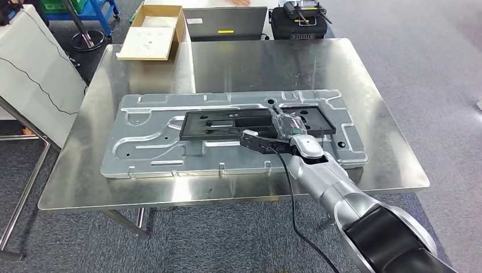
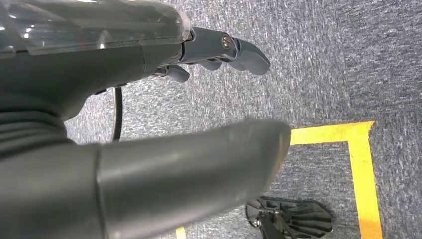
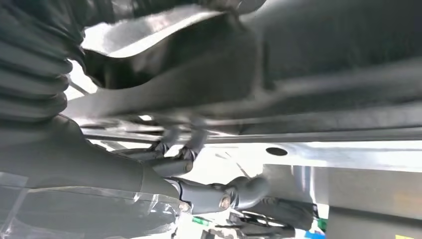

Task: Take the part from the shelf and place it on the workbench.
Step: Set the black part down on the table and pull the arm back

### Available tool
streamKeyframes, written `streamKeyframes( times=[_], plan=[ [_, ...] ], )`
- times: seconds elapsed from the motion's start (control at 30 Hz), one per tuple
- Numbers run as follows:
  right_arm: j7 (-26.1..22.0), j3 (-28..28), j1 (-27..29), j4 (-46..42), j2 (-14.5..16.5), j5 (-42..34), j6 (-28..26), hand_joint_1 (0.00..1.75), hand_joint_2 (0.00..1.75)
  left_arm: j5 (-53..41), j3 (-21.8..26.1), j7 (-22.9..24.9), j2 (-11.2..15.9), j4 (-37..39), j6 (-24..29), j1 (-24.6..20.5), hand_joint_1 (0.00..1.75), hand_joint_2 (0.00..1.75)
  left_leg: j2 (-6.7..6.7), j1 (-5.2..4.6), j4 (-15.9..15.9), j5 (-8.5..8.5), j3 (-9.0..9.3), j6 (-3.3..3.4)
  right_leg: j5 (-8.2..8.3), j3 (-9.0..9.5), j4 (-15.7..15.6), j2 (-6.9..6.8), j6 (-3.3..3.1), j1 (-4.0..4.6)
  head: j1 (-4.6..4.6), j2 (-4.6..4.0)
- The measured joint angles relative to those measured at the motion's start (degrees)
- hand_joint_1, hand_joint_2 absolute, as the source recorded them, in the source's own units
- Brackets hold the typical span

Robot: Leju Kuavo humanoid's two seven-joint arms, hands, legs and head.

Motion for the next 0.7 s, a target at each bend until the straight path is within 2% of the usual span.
streamKeyframes(
  times=[0.03,0.07,0.13,0.17,0.2,0.23,0.33,0.4,0.47,0.5,0.53,0.57,0.6,0.63,0.7],
  plan=[
    [-1.15,-0.11,0.49,-0.17,-0.23,0.09,-0.61,0.0,0.0,-0.12,0.0,-0.03,0.0,0.0,0.05,0.0,0.0,0.0,0.0,-0.02,0.1,-0.05,0.0,0.03,0.21,-0.55,1.07,0.0,0.01,-0.01,0.0,0.0],
    [-2.53,-0.25,0.94,-0.52,-0.45,0.1,-1.2,0.0,0.0,-0.25,0.0,-0.09,0.0,0.0,0.08,0.0,0.0,0.0,-0.01,-0.04,0.19,-0.11,0.03,0.02,1.5,0.02,-0.2,-0.01,-0.05,-0.01,0.0,0.0],
    [-5.99,-0.73,1.61,-1.9,-0.9,-0.46,-2.39,0.0,0.0,-0.46,0.0,-0.31,-0.01,0.0,0.04,-0.02,0.0,0.0,0.0,-0.08,0.32,-0.27,0.15,-0.13,5.48,3.66,-7.86,-0.02,-0.45,0.04,0.0,0.01],
    [-8.13,-1.08,1.89,-2.98,-1.13,-1.15,-2.91,0.0,0.0,-0.54,0.0,-0.46,-0.02,0.0,-0.02,-0.06,0.0,0.0,0.0,-0.21,0.42,-0.37,0.16,-0.31,6.89,5.49,-11.71,-0.03,-0.67,0.14,-0.01,0.01],
    [-10.49,-1.5,2.3,-4.3,-1.41,-2.06,-3.26,0.0,0.0,-0.65,-0.01,-0.62,-0.02,0.0,-0.08,-0.1,0.0,0.0,0.0,-0.31,0.47,-0.42,0.13,-0.52,7.66,6.72,-14.34,-0.03,-0.87,0.21,-0.01,0.01],
    [-12.88,-2.0,2.89,-5.83,-1.74,-3.01,-3.47,0.0,0.0,-0.82,-0.01,-0.74,-0.02,0.0,-0.15,-0.13,0.0,0.0,0.0,-0.4,0.51,-0.44,0.07,-0.77,7.82,7.29,-15.64,-0.03,-1.02,0.32,-0.02,0.0],
    [-17.9,-3.38,4.93,-10.68,-2.62,-5.09,-3.48,0.0,0.0,-1.28,-0.02,-0.84,0.0,0.01,-0.25,-0.13,0.0,0.0,-0.08,-0.34,0.81,-0.77,-0.16,-1.69,8.02,7.4,-16.09,-0.07,-1.74,0.29,-0.02,0.0],
    [-21.04,-4.44,6.16,-14.71,-3.26,-7.08,-3.64,0.0,0.0,-1.56,-0.03,-0.85,0.06,0.02,-0.29,-0.09,0.0,0.0,-0.1,-0.17,4.19,-3.14,-1.61,-2.35,8.31,7.5,-16.47,-0.17,-2.4,0.02,-0.02,0.0],
    [-25.41,-5.67,8.19,-19.69,-4.01,-10.18,-4.29,0.0,0.0,-1.85,-0.06,-0.91,0.12,0.02,-0.32,-0.1,0.0,0.0,-0.06,-0.03,11.73,-7.06,-4.87,-2.88,8.34,7.5,-16.49,-0.21,-2.68,-0.01,-0.02,0.0],
    [-27.84,-6.32,9.73,-22.76,-4.5,-11.83,-4.96,0.0,0.0,-2.01,-0.08,-0.99,0.13,0.03,-0.35,-0.11,0.0,0.0,-0.06,0.02,15.32,-8.41,-6.47,-3.05,8.32,7.51,-16.47,-0.23,-2.69,0.0,-0.02,0.0],
    [-30.1,-6.98,11.55,-26.22,-5.04,-13.33,-5.92,0.0,0.0,-2.15,-0.1,-1.1,0.11,0.03,-0.39,-0.1,0.0,0.0,-0.05,0.04,17.18,-8.69,-7.32,-3.15,8.26,7.57,-16.45,-0.25,-2.68,0.01,-0.02,0.0],
    [-32.16,-7.72,13.57,-30.09,-5.64,-14.67,-7.17,0.0,0.0,-2.26,-0.12,-1.26,0.09,0.04,-0.46,-0.08,0.0,0.0,-0.05,0.07,16.73,-7.81,-7.05,-3.17,8.19,7.67,-16.43,-0.28,-2.64,0.01,-0.02,0.0],
    [-33.76,-8.51,15.57,-34.19,-6.26,-15.79,-8.5,0.0,0.0,-2.31,-0.13,-1.46,0.08,0.04,-0.54,-0.05,0.0,0.0,-0.04,0.1,14.2,-6.09,-5.77,-3.12,8.08,7.82,-16.4,-0.29,-2.54,-0.01,-0.02,0.01],
    [-35.05,-9.51,17.77,-38.91,-6.92,-16.77,-10.16,0.0,0.0,-2.11,-0.13,-1.78,0.1,0.04,-0.71,-0.02,0.0,0.0,-0.06,0.13,9.9,-3.94,-3.57,-2.95,7.93,8.03,-16.37,-0.3,-2.37,-0.02,-0.02,0.01],
    [-36.81,-12.28,22.79,-49.04,-8.53,-18.21,-13.87,0.0,0.0,-1.21,-0.07,-2.63,0.11,0.04,-1.16,0.01,0.0,0.0,-0.17,-0.04,2.77,-1.66,0.32,-2.43,7.62,8.32,-16.33,-0.34,-1.85,0.14,-0.03,0.01]
  ],
)
